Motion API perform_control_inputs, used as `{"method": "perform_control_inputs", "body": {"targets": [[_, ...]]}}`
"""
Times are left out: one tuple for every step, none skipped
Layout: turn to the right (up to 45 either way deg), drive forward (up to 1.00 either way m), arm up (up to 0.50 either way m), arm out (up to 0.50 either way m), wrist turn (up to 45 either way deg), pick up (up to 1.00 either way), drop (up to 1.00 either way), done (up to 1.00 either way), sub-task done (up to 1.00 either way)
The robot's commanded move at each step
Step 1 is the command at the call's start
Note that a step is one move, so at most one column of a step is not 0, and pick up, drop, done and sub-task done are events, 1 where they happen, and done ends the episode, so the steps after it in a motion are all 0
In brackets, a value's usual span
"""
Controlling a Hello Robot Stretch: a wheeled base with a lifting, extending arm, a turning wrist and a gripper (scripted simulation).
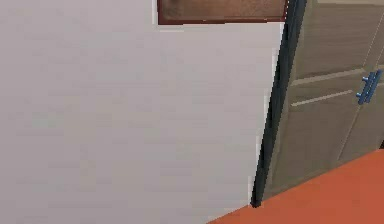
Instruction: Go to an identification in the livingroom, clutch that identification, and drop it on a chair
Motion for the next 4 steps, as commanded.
{"method": "perform_control_inputs", "body": {"targets": [[0.0,0.2,0.0,0.0,0.0,0.0,0.0,0.0,0.0],[45.0,0.0,0.0,0.0,0.0,0.0,0.0,0.0,0.0],[36.0,0.0,0.0,0.0,0.0,0.0,0.0,0.0,0.0],[0.0,0.1,0.0,0.0,0.0,0.0,0.0,0.0,0.0]]}}
